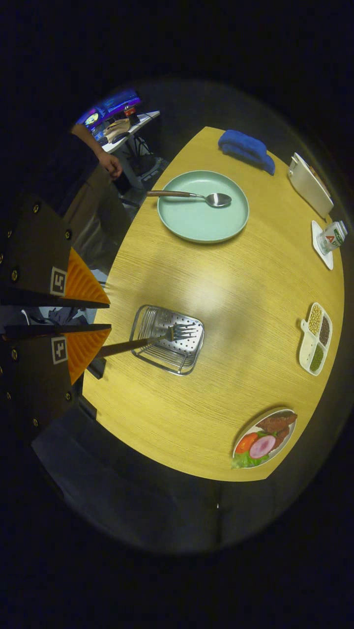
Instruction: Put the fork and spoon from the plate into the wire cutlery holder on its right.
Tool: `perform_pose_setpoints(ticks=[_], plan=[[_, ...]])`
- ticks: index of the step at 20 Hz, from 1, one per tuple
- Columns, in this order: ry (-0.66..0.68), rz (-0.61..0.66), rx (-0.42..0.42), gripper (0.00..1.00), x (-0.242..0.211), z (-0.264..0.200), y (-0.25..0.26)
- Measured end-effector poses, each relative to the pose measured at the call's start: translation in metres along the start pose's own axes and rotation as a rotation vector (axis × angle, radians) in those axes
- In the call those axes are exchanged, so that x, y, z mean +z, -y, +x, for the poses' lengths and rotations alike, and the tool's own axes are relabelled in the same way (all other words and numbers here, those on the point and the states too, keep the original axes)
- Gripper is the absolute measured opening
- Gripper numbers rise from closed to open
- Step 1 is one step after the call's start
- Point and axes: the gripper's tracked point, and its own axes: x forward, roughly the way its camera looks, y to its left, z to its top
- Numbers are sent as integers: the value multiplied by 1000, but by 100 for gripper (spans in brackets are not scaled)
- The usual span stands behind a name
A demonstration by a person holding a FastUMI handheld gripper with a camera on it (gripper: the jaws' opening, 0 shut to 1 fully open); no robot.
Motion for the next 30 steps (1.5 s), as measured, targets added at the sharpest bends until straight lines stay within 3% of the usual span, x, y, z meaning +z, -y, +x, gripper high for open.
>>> perform_pose_setpoints(ticks=[11, 30], plan=[[95, -52, 106, 16, -9, 25, -117], [83, -76, 199, 16, 41, 60, -222]])
